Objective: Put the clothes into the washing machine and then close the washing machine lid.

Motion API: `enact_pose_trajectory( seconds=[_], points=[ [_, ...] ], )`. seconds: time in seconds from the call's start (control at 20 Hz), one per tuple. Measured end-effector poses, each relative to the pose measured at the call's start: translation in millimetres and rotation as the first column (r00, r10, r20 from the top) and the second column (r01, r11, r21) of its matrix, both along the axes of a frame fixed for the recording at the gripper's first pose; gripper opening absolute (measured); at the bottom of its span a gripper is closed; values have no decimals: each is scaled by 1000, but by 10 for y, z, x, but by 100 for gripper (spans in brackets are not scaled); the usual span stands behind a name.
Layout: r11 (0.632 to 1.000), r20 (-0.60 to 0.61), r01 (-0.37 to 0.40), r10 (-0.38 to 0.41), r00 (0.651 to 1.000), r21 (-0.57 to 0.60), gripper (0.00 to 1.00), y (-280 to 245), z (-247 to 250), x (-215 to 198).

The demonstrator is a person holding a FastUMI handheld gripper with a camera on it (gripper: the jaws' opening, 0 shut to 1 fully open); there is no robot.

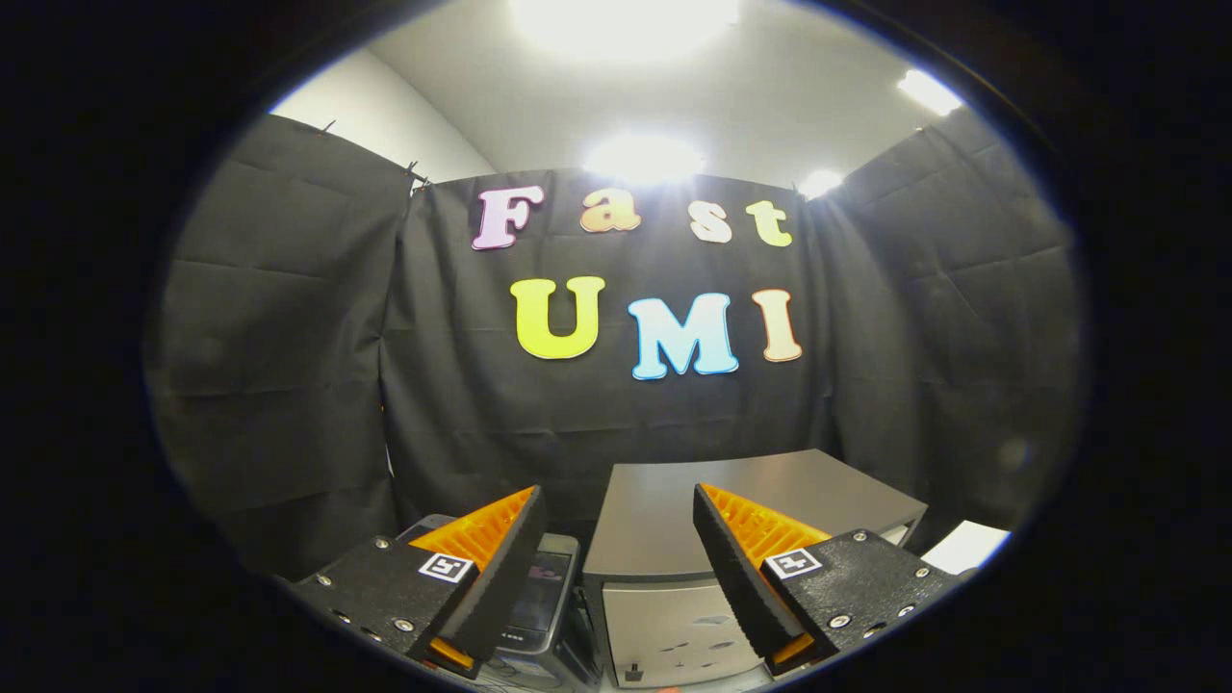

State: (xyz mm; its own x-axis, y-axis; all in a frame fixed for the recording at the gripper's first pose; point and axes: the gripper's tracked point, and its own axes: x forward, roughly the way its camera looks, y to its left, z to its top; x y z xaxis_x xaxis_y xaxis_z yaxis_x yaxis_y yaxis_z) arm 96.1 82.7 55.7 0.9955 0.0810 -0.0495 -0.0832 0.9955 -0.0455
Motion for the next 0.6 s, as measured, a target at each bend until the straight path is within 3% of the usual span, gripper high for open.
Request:
enact_pose_trajectory(
  seconds=[0.6],
  points=[
    [999, -10, 31, -31, 999, 23, 95, -340, 3, -139]
  ],
)
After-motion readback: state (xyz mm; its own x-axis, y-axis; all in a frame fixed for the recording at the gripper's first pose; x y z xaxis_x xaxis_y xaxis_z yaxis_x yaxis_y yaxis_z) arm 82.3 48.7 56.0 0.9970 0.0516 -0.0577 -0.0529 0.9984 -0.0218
